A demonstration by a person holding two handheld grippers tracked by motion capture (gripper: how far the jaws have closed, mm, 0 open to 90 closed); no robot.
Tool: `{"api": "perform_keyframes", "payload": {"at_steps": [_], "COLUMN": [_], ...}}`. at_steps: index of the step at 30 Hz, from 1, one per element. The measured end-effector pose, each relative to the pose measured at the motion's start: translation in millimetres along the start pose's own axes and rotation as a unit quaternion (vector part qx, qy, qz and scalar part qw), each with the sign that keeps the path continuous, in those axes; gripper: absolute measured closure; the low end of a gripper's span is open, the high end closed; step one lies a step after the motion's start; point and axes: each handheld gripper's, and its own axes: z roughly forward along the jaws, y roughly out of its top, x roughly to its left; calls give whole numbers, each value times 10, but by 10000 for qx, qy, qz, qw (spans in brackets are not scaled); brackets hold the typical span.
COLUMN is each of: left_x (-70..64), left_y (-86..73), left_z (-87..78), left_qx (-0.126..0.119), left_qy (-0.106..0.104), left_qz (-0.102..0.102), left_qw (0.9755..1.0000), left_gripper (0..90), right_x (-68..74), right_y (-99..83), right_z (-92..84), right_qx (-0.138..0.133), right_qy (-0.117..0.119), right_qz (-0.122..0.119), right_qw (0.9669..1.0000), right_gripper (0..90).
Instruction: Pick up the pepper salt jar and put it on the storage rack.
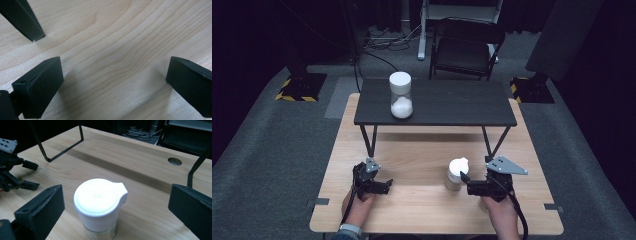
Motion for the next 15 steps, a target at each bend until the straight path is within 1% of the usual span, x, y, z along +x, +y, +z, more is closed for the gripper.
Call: {"api": "perform_keyframes", "payload": {"at_steps": [2, 5, 8, 12, 15], "left_x": [1, 1, 0, 1, 1], "left_y": [0, 0, 0, 1, 0], "left_z": [0, 0, 0, 0, 0], "left_qx": [0, 1, 1, 2, 0], "left_qy": [-1, -2, 1, 0, -3], "left_qz": [1, 5, 5, 8, 11], "left_qw": [10000, 10000, 10000, 10000, 10000], "left_gripper": [9, 9, 9, 9, 9], "right_x": [14, 52, 124, 170, 217], "right_y": [-1, 13, 22, 28, 24], "right_z": [15, 57, 95, 141, 159], "right_qx": [-24, 8, 6, -8, -34], "right_qy": [-38, -79, -169, -131, -171], "right_qz": [7, 27, -7, 114, 134], "right_qw": [10000, 10000, 9999, 9998, 9998], "right_gripper": [5, 5, 8, 9, 12]}}
